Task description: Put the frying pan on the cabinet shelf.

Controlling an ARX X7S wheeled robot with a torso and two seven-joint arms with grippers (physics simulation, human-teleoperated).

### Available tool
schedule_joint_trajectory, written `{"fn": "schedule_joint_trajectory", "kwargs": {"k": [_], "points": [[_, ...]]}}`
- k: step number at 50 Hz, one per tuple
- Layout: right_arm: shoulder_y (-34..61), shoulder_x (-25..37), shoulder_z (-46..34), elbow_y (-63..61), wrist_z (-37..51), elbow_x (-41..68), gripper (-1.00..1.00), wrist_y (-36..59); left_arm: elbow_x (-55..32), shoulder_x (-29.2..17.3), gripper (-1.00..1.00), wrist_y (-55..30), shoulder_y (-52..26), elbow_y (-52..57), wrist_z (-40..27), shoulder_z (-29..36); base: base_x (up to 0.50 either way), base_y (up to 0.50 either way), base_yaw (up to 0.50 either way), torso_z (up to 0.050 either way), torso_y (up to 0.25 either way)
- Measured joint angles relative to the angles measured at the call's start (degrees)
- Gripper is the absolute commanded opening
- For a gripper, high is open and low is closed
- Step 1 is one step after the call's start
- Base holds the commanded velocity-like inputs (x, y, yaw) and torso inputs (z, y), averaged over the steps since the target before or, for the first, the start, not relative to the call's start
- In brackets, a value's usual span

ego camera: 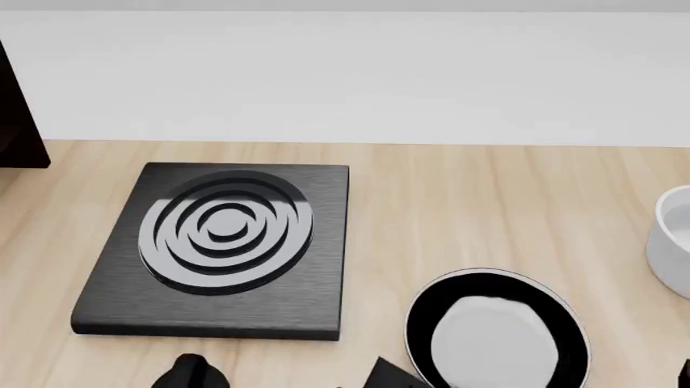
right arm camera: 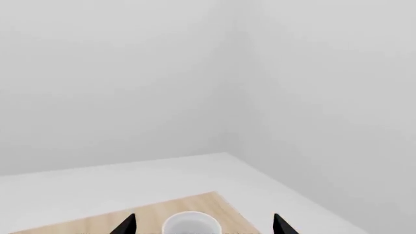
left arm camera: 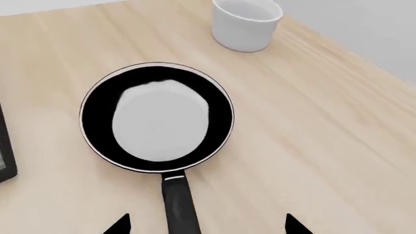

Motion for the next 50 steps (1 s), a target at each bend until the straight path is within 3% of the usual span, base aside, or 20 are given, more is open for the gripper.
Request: {"fn": "schedule_joint_trajectory", "kwargs": {"k": [35, 50], "points": [[-0.7, -4.2, -0.9, -0.4, -5.7, -5.9, 1.0, 1.9, -17.0, 0.2, 1.0, 23.9, -8.2, -20.4, 0.8, 26.3, 0.0, 0.0, 0.0, 0.0, 0.0], [-1.3, -5.4, -0.9, -0.4, -7.4, -7.8, 1.0, 2.1, -21.0, 0.2, 1.0, 26.2, -10.1, -24.0, 2.5, 31.2, 0.0, 0.0, 0.0, 0.0, 0.0]]}}
